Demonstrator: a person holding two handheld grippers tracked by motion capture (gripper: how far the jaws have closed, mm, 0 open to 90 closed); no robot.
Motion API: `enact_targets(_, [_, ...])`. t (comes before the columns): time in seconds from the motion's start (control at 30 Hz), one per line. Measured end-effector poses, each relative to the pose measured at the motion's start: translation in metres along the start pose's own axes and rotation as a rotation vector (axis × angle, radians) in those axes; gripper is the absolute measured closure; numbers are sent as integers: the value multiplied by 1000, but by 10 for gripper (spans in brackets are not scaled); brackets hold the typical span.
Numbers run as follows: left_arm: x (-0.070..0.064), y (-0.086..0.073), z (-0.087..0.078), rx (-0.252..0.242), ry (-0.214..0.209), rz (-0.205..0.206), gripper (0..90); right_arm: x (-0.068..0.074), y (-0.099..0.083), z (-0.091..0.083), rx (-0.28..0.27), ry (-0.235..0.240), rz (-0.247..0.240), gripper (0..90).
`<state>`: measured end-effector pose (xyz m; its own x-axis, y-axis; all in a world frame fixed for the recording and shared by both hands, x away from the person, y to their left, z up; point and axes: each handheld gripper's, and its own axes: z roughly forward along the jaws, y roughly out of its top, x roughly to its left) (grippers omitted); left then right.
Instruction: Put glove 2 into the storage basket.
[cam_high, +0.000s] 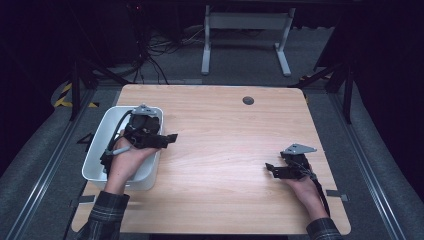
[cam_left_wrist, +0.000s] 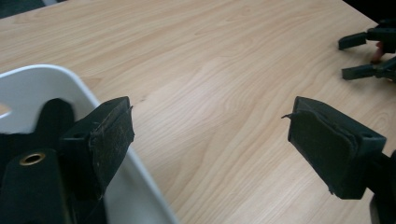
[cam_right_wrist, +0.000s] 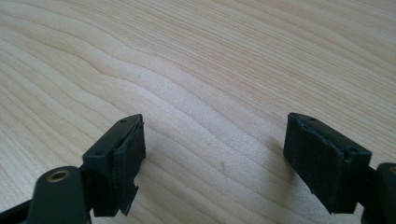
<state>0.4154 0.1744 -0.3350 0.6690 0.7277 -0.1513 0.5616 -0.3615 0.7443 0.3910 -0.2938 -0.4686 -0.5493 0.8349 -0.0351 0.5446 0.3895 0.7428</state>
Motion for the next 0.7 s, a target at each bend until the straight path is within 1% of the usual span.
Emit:
enact_targets(0.1, [-11,-1,13,14,-23,27,150,0,0,0,0,-1,0,214])
enact_targets(0.23, [-21,-3,25,16,-41,38,151,0,0,0,0,-1,0,213])
enact_targets(0.33, [-28,-6,35,15,-48,58,152,0,0,0,0,-1,-1,213])
enact_targets(0.47, [-39,-11,49,11,-72,67,153,0,0,0,0,-1,0,213])
enact_targets(0.53, [-43,-14,55,10,-80,77,153,0,0,0,-1,0,-1,213])
enact_targets(0.57, [-46,-16,59,14,-87,88,153,0,0,0,-1,0,-1,213])
enact_targets(0.6, [-49,-17,63,10,-92,86,153,0,0,0,-1,0,0,213])
enact_targets(0.67, [-54,-20,71,25,-104,97,153,0,0,0,-1,0,-1,213])
enact_targets(0.7, [-57,-22,75,23,-108,103,153,0,0,0,-1,0,-1,213])
